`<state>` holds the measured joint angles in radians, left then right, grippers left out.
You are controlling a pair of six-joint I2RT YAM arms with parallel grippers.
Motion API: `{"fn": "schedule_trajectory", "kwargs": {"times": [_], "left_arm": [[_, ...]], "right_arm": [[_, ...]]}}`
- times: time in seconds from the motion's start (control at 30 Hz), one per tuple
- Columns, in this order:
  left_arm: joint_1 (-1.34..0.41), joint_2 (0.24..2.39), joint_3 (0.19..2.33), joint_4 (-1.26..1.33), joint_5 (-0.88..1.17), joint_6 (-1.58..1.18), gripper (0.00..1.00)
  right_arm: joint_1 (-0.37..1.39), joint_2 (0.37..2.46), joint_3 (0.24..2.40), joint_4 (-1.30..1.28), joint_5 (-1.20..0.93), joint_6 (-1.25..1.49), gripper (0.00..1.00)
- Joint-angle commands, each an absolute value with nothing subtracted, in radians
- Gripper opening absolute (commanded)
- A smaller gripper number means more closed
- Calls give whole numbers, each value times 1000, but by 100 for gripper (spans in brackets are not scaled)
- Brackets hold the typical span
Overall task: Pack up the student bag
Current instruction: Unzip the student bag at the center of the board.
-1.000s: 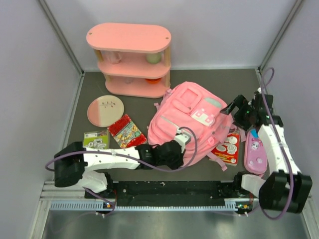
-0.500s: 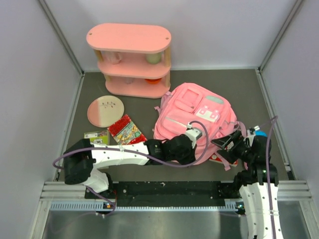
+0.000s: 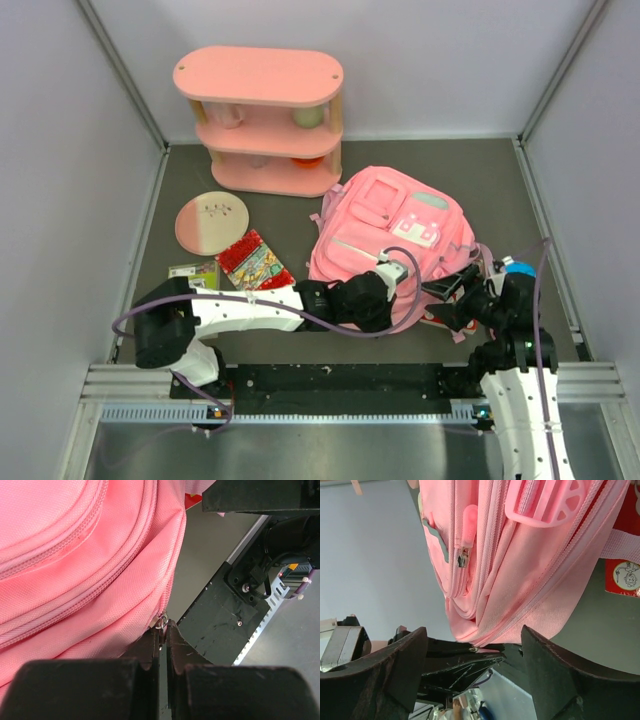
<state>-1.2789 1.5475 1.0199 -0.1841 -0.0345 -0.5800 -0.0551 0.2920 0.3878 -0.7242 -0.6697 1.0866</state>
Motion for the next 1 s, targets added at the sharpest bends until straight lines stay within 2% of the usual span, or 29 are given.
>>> {"fn": "schedule_trajectory", "kwargs": {"times": [0.0, 0.27, 0.6, 0.77, 0.8, 0.83, 0.97], "left_arm": [[-1284, 1535, 1071, -91, -8, -568, 0], [-1285, 1531, 1065, -92, -6, -563, 0], [-1285, 1523, 1066, -97, -17, -561, 0], [-1285, 1520, 1068, -89, -12, -555, 0], [-1285, 1520, 1068, -90, -6, -555, 0], [-1285, 1522, 1069, -91, -5, -551, 0], [-1285, 1502, 1069, -156, -40, -529, 0]], "right_arm": [[-22, 278, 377, -647, -667, 1157, 71], [75, 344, 368, -549, -595, 1189, 68], [287, 423, 353, -474, -422, 1238, 57], [310, 448, 331, -422, -394, 1243, 34], [311, 468, 328, -411, -396, 1239, 15], [311, 477, 336, -410, -391, 1227, 1], [311, 511, 423, -474, -270, 1125, 0]]}}
